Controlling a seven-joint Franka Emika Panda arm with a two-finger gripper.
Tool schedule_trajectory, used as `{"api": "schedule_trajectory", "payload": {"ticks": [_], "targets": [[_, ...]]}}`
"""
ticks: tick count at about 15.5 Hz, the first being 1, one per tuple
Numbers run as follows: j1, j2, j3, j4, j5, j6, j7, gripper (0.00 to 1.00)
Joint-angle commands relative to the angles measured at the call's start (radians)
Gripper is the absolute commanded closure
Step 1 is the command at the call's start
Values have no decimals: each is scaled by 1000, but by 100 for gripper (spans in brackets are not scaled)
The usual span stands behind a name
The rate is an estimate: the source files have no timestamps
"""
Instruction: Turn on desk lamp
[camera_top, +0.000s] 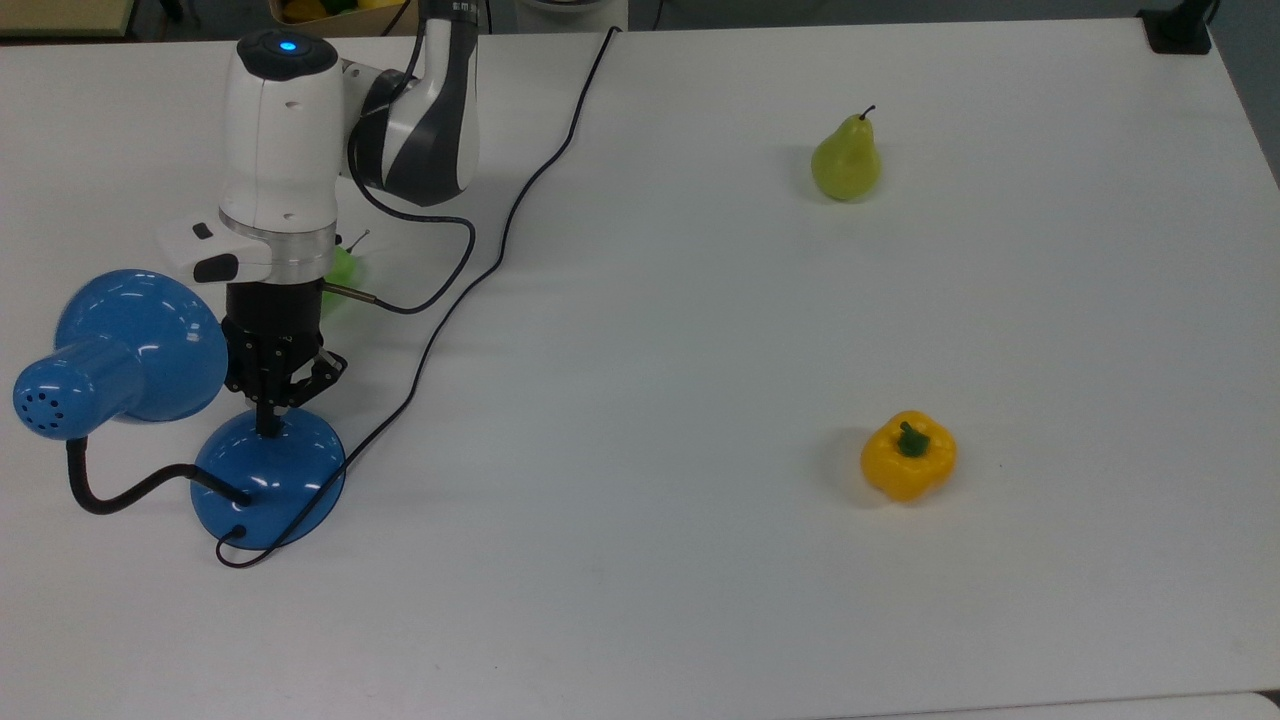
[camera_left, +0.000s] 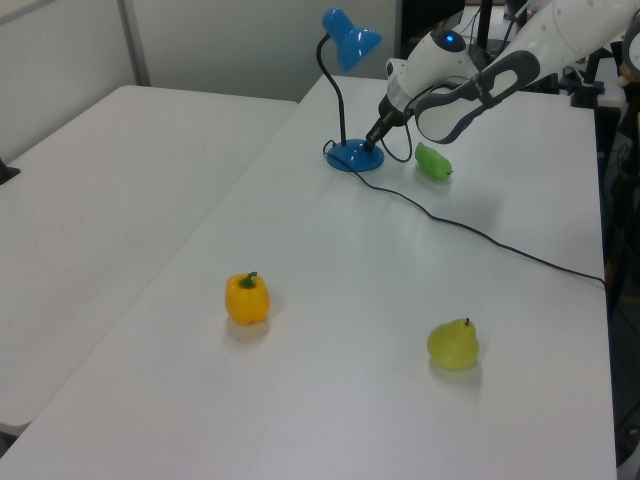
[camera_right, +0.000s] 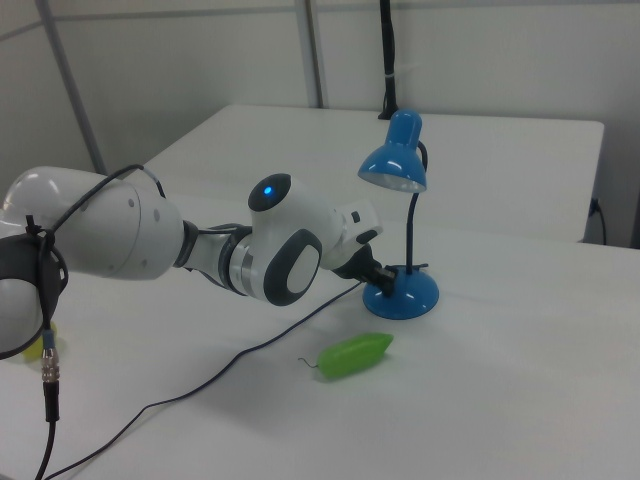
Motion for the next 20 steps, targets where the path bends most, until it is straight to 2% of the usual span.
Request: {"api": "schedule_trajectory", "payload": {"ticks": [1,20], "targets": [[-5,56,-3,6,4,72,-9,100],[-8,40,-1,21,4,76,-11,100]]}}
